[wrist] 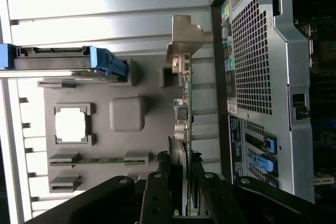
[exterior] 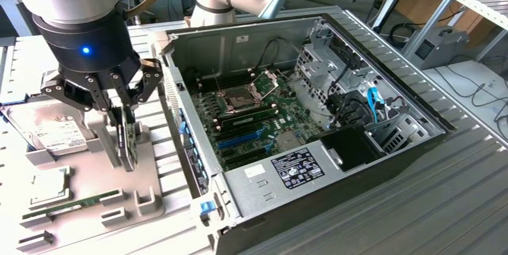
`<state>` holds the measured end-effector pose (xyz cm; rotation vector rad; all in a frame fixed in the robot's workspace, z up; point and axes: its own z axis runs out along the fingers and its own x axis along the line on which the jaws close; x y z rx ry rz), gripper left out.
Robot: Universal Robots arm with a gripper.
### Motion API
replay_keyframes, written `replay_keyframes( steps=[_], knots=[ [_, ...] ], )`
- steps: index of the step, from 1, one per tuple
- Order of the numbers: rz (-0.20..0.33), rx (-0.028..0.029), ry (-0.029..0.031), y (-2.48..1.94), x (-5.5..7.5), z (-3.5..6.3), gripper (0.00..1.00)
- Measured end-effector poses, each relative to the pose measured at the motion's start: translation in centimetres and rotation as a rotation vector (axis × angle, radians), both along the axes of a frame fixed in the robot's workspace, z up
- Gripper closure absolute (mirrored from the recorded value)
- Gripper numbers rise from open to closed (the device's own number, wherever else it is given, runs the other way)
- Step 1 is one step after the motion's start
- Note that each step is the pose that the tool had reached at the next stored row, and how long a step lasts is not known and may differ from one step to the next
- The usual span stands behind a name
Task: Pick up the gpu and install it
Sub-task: 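Pick up the gpu and move the gpu toward the slot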
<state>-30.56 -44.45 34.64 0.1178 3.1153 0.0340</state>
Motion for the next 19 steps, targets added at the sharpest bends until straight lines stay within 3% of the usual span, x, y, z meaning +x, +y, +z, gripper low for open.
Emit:
replay_keyframes(
  steps=[19],
  knots=[
    [0.000,0.0000,0.0000,0.00,0.00,0.46,0.74]
  ],
)
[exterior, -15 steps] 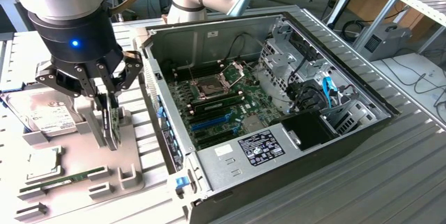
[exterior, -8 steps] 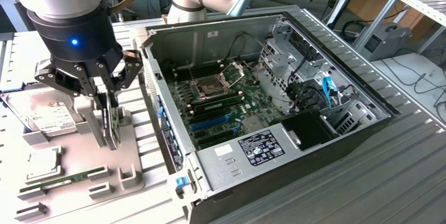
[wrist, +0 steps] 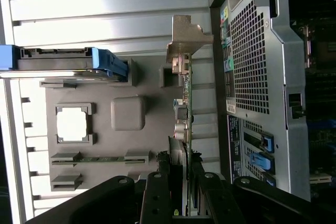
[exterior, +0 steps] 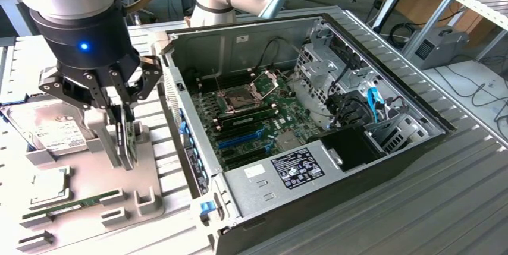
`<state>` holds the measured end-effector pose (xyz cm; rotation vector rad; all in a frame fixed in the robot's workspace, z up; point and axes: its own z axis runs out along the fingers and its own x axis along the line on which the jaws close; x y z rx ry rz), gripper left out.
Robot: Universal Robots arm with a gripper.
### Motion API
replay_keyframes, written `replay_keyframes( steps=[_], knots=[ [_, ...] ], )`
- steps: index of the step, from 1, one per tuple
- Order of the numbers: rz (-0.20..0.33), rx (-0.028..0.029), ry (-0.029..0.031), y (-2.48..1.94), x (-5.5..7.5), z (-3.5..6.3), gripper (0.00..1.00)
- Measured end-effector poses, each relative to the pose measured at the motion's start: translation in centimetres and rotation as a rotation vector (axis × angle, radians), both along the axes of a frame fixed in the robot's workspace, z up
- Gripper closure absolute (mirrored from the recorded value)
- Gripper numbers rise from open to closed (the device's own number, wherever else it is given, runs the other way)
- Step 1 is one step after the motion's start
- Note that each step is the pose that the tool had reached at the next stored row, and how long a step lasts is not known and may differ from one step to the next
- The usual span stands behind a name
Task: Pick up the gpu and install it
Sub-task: 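Pick up the gpu and move the gpu toward the slot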
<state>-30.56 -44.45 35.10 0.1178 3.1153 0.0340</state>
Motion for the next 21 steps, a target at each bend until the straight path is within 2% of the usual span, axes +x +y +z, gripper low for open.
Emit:
replay_keyframes(
  steps=[21],
  knots=[
    [0.000,0.0001,-0.0001,0.00,0.00,0.57,0.74]
  ],
)
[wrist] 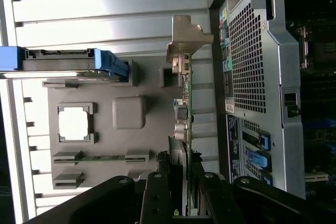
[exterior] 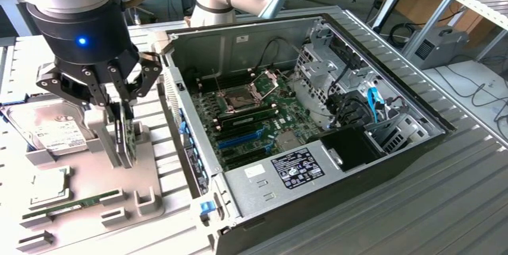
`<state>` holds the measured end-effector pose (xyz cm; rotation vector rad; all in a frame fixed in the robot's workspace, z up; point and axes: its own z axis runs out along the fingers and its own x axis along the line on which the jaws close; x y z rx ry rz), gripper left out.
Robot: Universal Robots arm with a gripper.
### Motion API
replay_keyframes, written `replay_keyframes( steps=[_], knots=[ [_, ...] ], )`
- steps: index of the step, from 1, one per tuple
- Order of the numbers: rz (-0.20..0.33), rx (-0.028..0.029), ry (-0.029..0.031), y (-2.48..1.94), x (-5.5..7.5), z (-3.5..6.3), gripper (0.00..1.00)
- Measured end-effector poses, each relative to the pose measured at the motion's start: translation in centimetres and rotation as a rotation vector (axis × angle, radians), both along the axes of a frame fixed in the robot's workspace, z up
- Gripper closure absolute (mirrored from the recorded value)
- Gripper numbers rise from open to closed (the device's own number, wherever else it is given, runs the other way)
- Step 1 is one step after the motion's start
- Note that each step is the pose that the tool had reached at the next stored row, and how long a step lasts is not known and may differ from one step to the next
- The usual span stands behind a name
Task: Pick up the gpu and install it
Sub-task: 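Pick up the gpu and move the gpu toward the slot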
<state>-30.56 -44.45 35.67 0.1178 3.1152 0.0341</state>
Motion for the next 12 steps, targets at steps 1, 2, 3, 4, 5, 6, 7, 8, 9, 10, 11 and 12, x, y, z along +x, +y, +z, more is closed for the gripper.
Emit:
replay_keyframes(
  steps=[1,2,3,4,5,6,7,8,9,10,11,12],
  knots=[
    [0.000,0.0000,0.0000,0.00,0.00,0.03,0.74],
    [0.000,0.0000,0.0000,0.00,0.00,0.05,0.74],
    [0.000,0.0000,0.0001,0.00,0.00,0.08,0.74],
    [0.000,0.0000,0.0000,0.00,0.00,0.11,0.74],
    [0.000,0.0000,0.0000,0.00,0.00,0.14,0.74],
    [0.000,0.0000,0.0001,0.00,0.00,0.17,0.74],
    [0.000,0.0000,0.0000,0.00,0.00,0.20,0.74],
    [0.000,0.0000,0.0000,0.00,0.00,0.22,0.74],
    [0.000,0.0000,0.0000,0.00,0.00,0.25,0.74],
    [0.000,0.0000,0.0000,0.00,0.00,0.29,0.74],
    [0.000,0.0000,0.0000,0.00,0.00,0.34,0.74],
    [0.000,0.0000,0.0001,0.00,0.00,0.67,0.74]
  ],
)
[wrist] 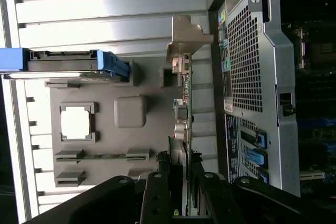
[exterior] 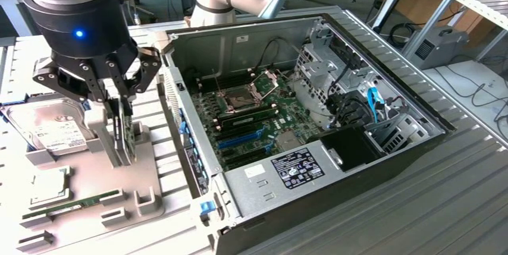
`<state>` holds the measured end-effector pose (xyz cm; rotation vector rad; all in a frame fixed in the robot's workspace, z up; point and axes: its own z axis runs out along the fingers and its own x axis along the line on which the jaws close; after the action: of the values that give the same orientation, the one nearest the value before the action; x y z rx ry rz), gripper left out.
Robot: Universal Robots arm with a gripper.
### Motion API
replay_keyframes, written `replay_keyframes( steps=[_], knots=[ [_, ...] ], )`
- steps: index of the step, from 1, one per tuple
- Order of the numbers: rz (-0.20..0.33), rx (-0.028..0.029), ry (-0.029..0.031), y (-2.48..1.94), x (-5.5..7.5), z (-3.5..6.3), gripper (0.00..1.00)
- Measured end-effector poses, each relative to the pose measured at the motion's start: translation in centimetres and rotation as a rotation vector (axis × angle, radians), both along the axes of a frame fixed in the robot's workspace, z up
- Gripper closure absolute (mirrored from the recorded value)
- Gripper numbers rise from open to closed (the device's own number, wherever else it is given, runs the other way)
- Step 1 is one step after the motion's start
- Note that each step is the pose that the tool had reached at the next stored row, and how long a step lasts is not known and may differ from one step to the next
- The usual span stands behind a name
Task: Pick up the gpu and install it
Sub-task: 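Pick up the gpu and move the gpu toward the slot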
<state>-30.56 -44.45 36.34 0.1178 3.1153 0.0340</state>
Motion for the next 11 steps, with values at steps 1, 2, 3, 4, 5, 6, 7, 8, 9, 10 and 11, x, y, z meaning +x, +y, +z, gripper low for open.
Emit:
replay_keyframes(
  steps=[1,2,3,4,5,6,7,8,9,10,11],
  knots=[
    [0.000,0.0000,0.0000,0.00,0.0,0.23,0.74],
    [0.000,-0.0001,0.0001,0.00,0.0,0.47,0.74],
    [0.000,0.0000,0.0000,0.00,0.0,0.71,0.74],
    [0.000,0.0001,-0.0001,0.00,0.0,0.95,0.74],
    [0.000,0.0000,0.0000,0.00,0.0,1.15,0.74],
    [0.000,0.0000,0.0000,0.00,0.0,1.47,0.74],
    [0.000,0.0001,-0.0001,0.00,0.0,1.77,0.74],
    [0.000,0.0000,0.0000,0.00,0.0,1.90,0.74],
    [0.000,0.0000,0.0001,0.00,0.0,2.08,0.74],
    [0.000,0.0000,0.0000,0.00,0.0,2.31,0.74],
    [0.000,0.0001,-0.0001,0.00,0.0,2.58,0.74]
  ],
)
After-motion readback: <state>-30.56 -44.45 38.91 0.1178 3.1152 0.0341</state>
